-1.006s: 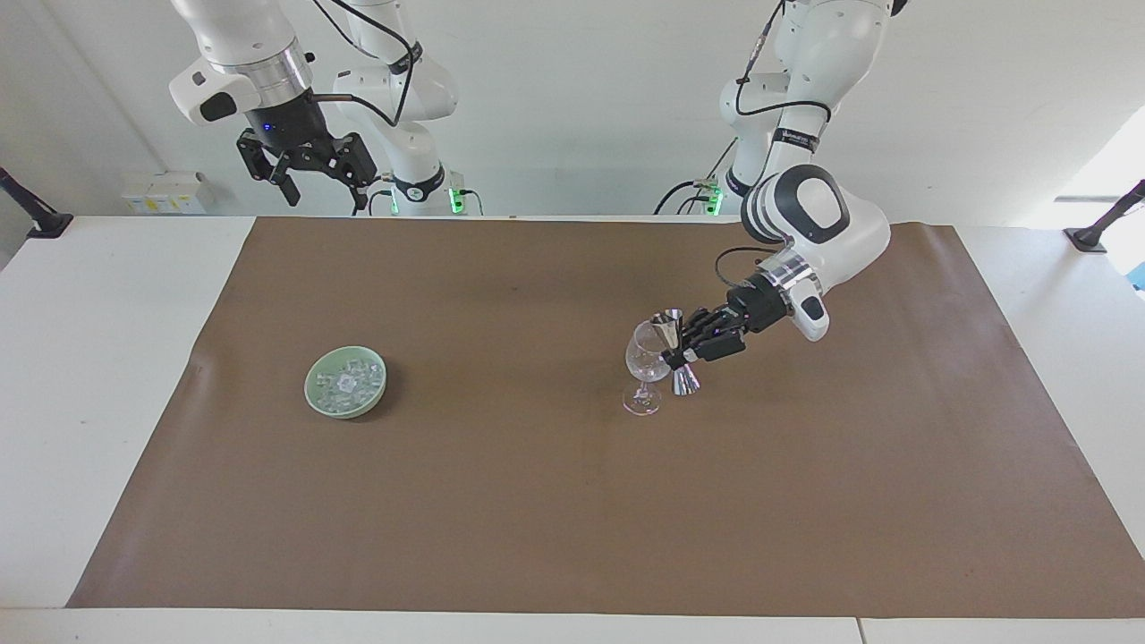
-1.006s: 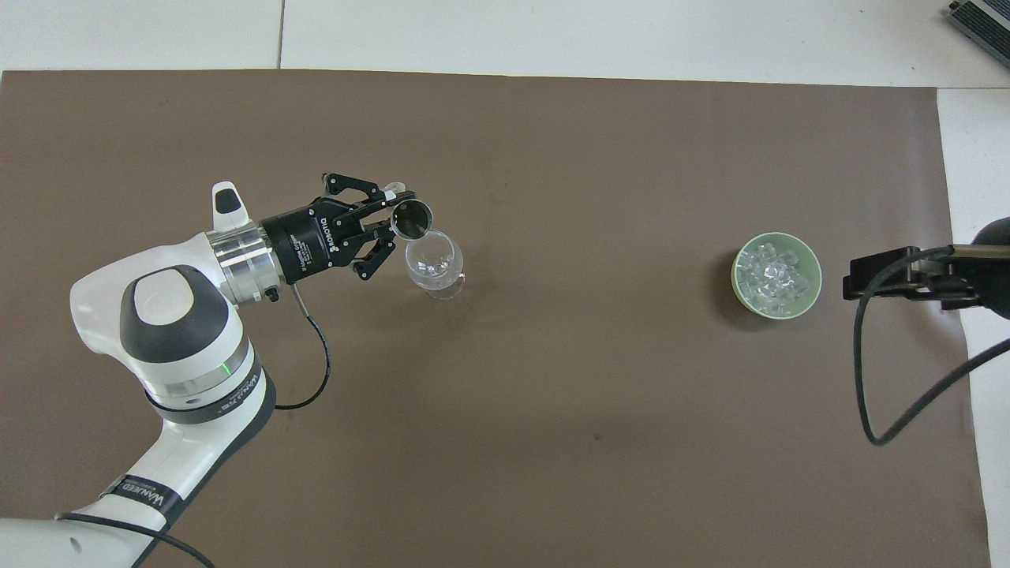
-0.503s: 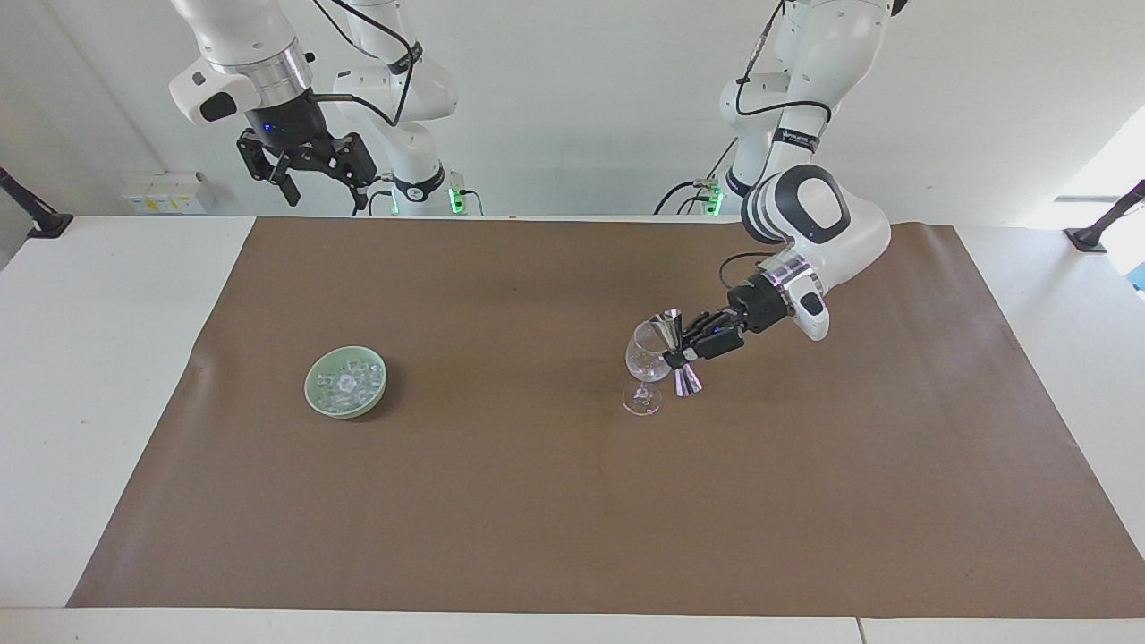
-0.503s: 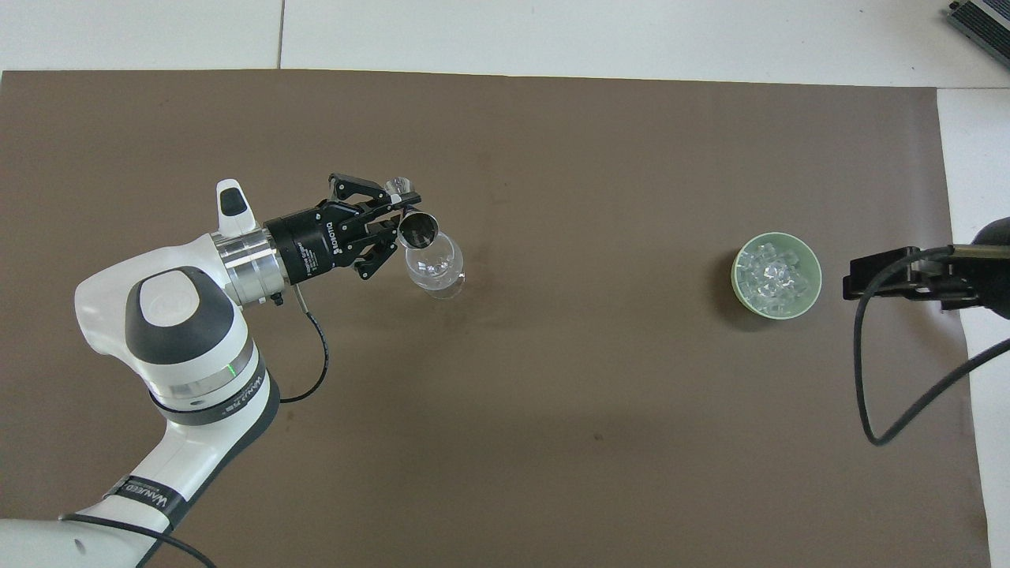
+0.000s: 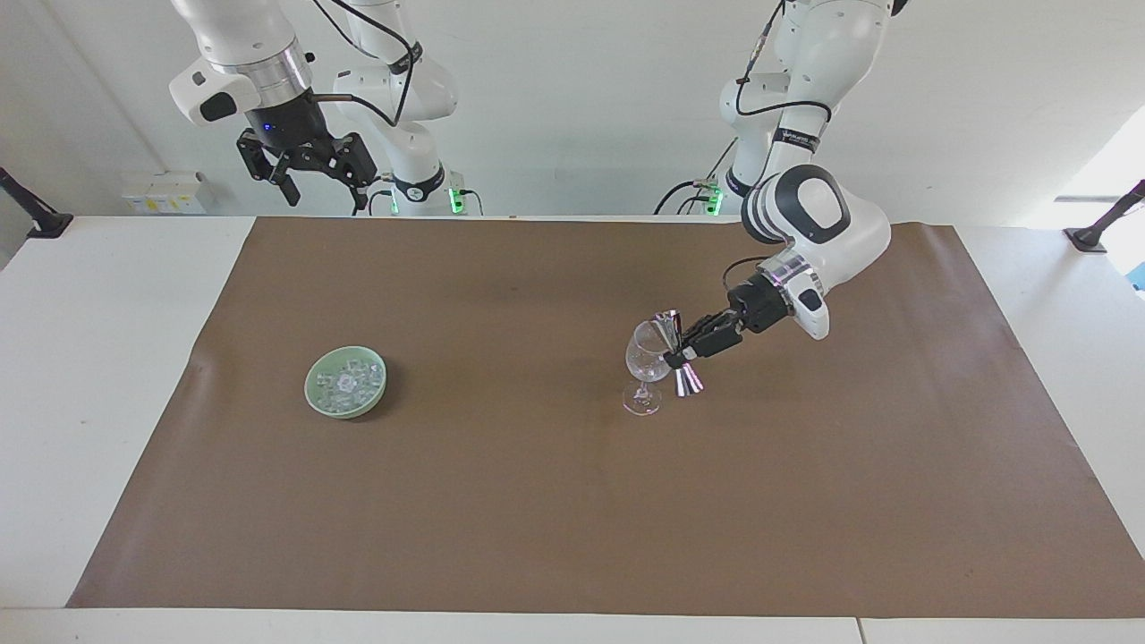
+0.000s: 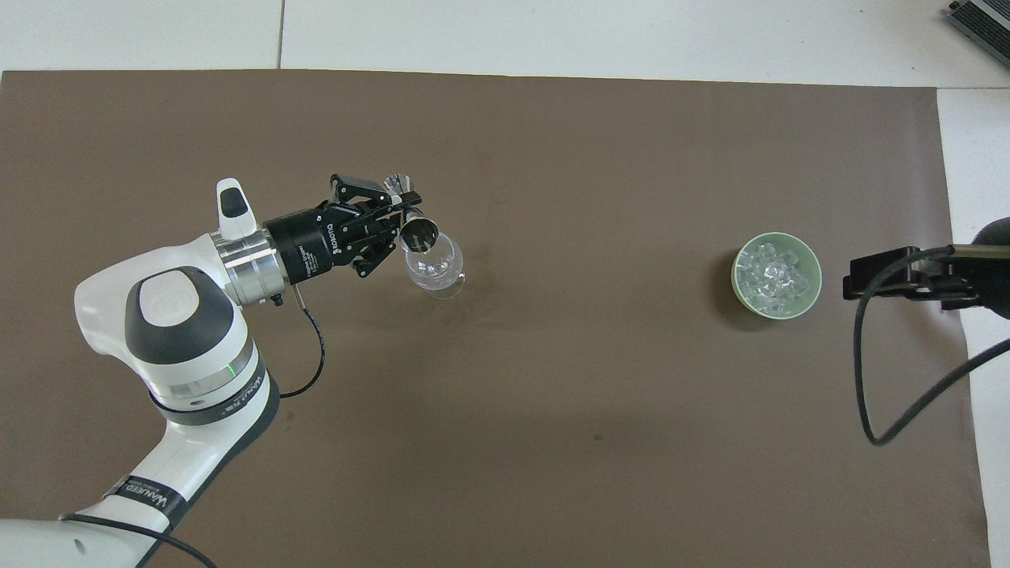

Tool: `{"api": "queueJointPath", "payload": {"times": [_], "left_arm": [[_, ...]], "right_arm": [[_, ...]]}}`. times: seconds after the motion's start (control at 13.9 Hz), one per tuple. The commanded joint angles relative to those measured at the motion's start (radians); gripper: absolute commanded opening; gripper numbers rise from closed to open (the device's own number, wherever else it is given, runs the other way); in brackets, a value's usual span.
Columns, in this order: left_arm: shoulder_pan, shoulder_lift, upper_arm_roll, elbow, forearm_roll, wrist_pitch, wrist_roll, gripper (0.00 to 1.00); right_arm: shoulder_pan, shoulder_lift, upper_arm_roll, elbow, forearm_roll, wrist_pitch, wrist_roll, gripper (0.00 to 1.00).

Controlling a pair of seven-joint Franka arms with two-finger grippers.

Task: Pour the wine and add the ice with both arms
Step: 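Tilt the jigger with the left gripper to pour into the glass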

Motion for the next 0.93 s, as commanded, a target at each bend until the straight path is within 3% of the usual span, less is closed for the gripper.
{"api": "queueJointPath", "payload": {"times": [0.0, 0.86], "left_arm": [[-0.015, -0.011, 0.011, 0.000, -0.019, 0.018, 0.065, 0.00], [-0.021, -0.006, 0.011, 0.006, -0.022, 0.066, 0.165, 0.00]], "right_arm": [[-0.003, -0.002, 0.001, -0.002, 0.005, -0.008, -0.016, 1.00], [-0.003, -0.002, 0.000, -0.002, 0.005, -0.008, -0.016, 1.00]]}}
